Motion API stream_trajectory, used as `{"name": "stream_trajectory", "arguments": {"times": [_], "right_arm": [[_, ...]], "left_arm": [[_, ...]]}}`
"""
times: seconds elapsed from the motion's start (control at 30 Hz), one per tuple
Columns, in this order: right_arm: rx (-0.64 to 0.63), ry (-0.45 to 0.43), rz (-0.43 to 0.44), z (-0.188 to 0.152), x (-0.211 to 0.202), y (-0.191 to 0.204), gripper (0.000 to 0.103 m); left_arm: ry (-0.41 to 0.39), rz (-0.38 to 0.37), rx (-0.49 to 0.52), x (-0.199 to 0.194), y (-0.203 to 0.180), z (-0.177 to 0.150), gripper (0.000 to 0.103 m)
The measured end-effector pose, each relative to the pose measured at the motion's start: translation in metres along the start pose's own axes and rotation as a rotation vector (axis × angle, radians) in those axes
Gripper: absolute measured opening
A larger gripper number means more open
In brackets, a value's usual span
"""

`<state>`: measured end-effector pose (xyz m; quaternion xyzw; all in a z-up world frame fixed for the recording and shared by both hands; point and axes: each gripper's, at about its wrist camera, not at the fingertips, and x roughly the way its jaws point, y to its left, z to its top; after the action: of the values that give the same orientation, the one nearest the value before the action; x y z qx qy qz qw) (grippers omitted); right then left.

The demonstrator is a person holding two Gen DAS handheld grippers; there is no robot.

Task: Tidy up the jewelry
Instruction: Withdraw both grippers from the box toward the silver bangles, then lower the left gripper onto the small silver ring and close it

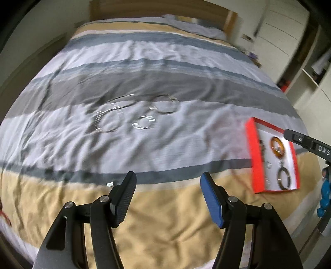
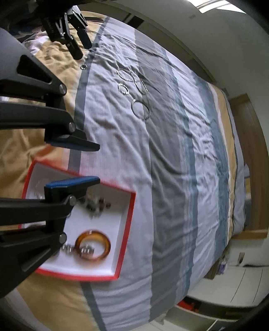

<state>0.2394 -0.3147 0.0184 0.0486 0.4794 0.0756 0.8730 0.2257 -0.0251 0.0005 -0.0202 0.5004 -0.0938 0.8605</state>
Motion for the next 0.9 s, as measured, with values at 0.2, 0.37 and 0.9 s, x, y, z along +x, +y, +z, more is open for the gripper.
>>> {"name": "stream_trajectory", "arguments": {"times": [0.2, 0.37, 0.9], "right_arm": [[-0.034, 0.045, 0.034, -0.009, 0.031, 0.026, 0.024], [-0.057, 0.084, 0.054, -0.015, 0.054, 0.042, 0.024], [-0.099, 0.118, 0.094, -0.022, 0.088, 0.067, 0.027]], "left_arm": [[0.024, 0.049, -0.094, 0.013, 0.051, -0.015, 0.061], [0.038, 0.062, -0.138, 0.025, 0.072, -0.023, 0.061], [0.056, 0.033, -0.204, 0.047, 0.092, -0.027, 0.061]]}}
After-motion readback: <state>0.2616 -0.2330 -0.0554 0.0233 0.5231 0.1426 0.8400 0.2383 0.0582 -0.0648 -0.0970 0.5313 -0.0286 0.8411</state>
